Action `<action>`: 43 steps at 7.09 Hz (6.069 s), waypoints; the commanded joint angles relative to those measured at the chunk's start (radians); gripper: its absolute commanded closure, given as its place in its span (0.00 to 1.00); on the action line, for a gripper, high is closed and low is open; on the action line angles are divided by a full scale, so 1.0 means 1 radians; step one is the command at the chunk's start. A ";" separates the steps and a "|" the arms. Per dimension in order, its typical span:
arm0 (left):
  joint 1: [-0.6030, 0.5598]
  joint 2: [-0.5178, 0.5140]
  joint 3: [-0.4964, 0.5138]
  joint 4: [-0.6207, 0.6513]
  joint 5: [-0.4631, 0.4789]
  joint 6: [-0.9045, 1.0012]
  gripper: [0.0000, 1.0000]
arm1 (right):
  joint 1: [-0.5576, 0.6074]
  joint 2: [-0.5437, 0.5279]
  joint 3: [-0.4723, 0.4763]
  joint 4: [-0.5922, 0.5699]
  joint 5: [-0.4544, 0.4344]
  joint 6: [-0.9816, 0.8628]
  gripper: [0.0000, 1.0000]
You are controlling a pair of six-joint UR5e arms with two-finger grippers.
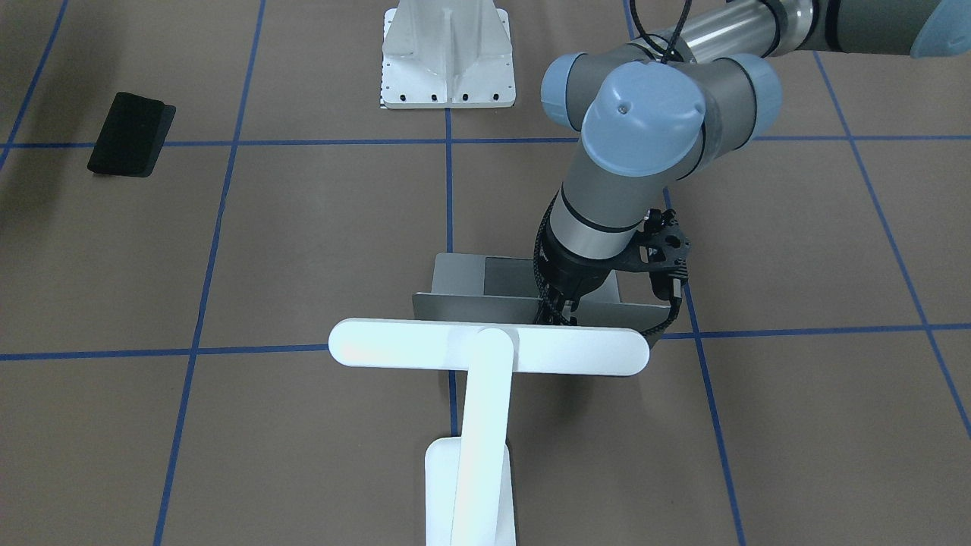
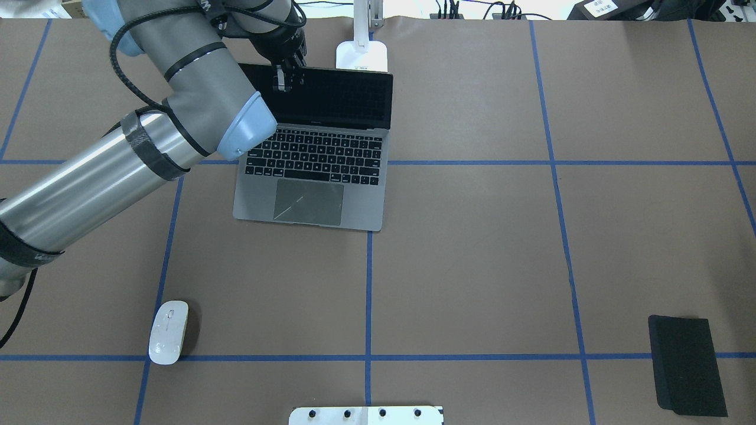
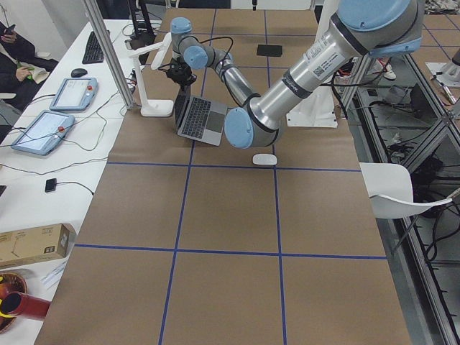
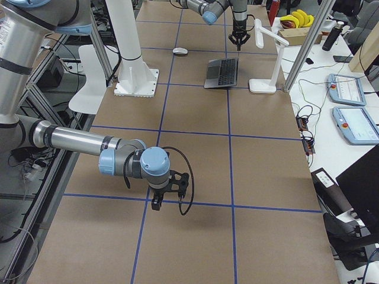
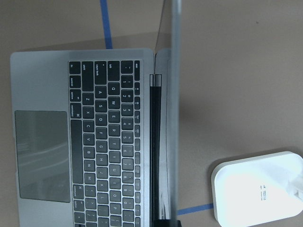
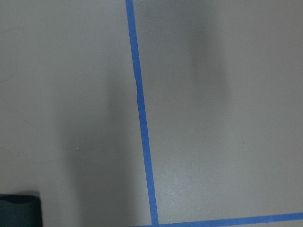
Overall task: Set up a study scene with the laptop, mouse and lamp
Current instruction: 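Slide the laptop with the left gripper toward the white lamp, then release the laptop and withdraw the left arm out of view, then lower the right gripper onto the black mouse pad edge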
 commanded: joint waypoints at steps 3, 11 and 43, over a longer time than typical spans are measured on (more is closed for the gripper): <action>0.066 0.004 0.049 -0.054 0.122 -0.058 1.00 | 0.000 -0.004 -0.001 0.000 0.000 0.000 0.00; 0.012 0.026 -0.009 -0.068 0.058 0.096 0.23 | 0.002 -0.006 -0.002 0.000 0.002 0.000 0.00; -0.528 0.994 -0.767 0.440 -0.231 2.534 0.00 | -0.460 0.013 -0.124 0.307 0.332 0.181 0.00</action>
